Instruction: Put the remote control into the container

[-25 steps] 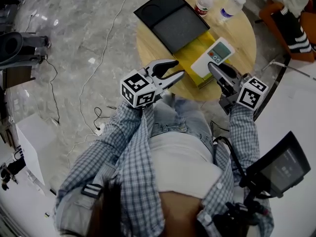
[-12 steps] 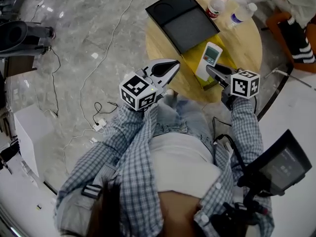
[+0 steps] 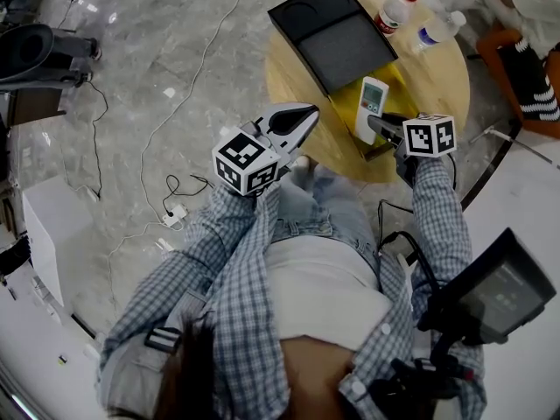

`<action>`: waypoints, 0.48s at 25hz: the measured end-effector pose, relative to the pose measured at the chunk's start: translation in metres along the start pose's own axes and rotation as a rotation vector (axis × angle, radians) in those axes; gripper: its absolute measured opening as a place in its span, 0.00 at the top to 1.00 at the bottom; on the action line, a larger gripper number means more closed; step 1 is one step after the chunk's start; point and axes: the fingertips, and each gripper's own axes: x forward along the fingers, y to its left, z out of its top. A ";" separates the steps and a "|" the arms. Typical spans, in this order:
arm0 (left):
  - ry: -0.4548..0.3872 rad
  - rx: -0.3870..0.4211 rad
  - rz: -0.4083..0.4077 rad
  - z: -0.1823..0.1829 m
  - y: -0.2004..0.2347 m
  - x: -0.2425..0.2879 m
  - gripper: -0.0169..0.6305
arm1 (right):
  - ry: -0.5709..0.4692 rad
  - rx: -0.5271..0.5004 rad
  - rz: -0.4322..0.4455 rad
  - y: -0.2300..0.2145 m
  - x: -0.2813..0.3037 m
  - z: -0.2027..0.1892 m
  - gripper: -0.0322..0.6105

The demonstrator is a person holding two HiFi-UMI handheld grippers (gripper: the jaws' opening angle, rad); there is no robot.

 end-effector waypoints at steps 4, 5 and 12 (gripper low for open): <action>0.000 -0.002 0.010 -0.003 -0.001 -0.004 0.96 | 0.027 0.038 -0.001 -0.003 0.005 -0.002 0.81; 0.001 -0.003 0.012 -0.004 -0.001 -0.005 0.96 | 0.029 0.054 0.001 -0.004 0.006 -0.001 0.81; -0.001 -0.009 0.023 -0.006 -0.003 -0.011 0.96 | 0.036 0.215 0.024 -0.013 0.007 -0.001 0.81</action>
